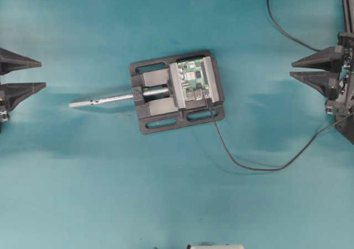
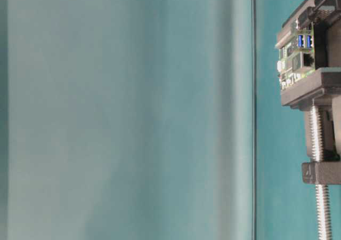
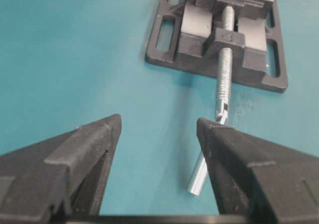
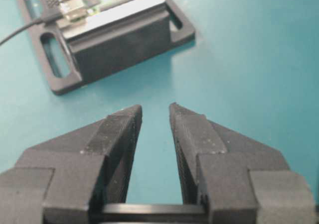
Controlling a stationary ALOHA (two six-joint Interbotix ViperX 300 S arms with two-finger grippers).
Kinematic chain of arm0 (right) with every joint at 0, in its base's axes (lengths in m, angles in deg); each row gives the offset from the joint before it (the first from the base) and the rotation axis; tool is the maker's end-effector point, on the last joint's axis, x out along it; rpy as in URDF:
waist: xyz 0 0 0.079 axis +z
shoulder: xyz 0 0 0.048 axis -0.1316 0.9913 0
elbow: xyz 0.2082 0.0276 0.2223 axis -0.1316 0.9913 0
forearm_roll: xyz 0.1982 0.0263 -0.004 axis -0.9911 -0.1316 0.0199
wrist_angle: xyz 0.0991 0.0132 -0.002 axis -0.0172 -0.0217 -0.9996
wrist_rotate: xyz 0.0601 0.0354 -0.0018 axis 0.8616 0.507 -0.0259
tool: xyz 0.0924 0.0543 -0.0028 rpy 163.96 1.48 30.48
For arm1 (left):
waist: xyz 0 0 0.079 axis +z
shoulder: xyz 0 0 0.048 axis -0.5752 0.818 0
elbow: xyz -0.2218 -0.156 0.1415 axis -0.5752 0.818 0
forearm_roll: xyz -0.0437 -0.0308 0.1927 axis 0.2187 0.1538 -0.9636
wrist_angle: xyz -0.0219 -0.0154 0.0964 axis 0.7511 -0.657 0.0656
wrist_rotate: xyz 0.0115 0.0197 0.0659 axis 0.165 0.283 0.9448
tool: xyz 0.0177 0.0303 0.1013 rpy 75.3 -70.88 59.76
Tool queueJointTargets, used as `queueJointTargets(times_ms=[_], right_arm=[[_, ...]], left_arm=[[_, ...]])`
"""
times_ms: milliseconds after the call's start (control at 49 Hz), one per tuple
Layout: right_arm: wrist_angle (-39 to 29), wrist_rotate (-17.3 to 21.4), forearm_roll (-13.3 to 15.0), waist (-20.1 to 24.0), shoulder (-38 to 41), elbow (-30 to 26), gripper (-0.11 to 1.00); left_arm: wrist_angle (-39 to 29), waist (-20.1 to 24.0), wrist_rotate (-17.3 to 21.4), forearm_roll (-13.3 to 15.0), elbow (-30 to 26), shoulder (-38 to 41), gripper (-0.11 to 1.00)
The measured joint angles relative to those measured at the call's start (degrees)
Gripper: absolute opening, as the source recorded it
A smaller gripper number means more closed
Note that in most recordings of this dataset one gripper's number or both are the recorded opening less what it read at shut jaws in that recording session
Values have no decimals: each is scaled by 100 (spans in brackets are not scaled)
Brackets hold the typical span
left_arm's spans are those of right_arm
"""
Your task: Insert the USB into the fixed PCB.
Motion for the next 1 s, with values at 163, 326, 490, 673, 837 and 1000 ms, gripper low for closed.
queueJointTargets(times_ms=[163, 326, 490, 673, 837, 1000], right_arm=[[-141, 88, 44, 18, -9, 0, 34], [-378, 79, 79, 9, -9, -18, 34], [-606, 88, 88, 9, -9, -26, 35], [-721, 79, 97, 9, -9, -53, 35], [-738, 88, 114, 18, -9, -53, 35], [-932, 70, 123, 18, -9, -44, 35]], left_arm=[[0, 0, 9, -9, 0, 0, 77], [0, 0, 0, -9, 0, -9, 77], [0, 0, 0, 0, 0, -9, 77], [0, 0, 0, -9, 0, -9, 77], [0, 0, 0, -9, 0, -9, 77], [0, 0, 0, -9, 0, -9, 77]])
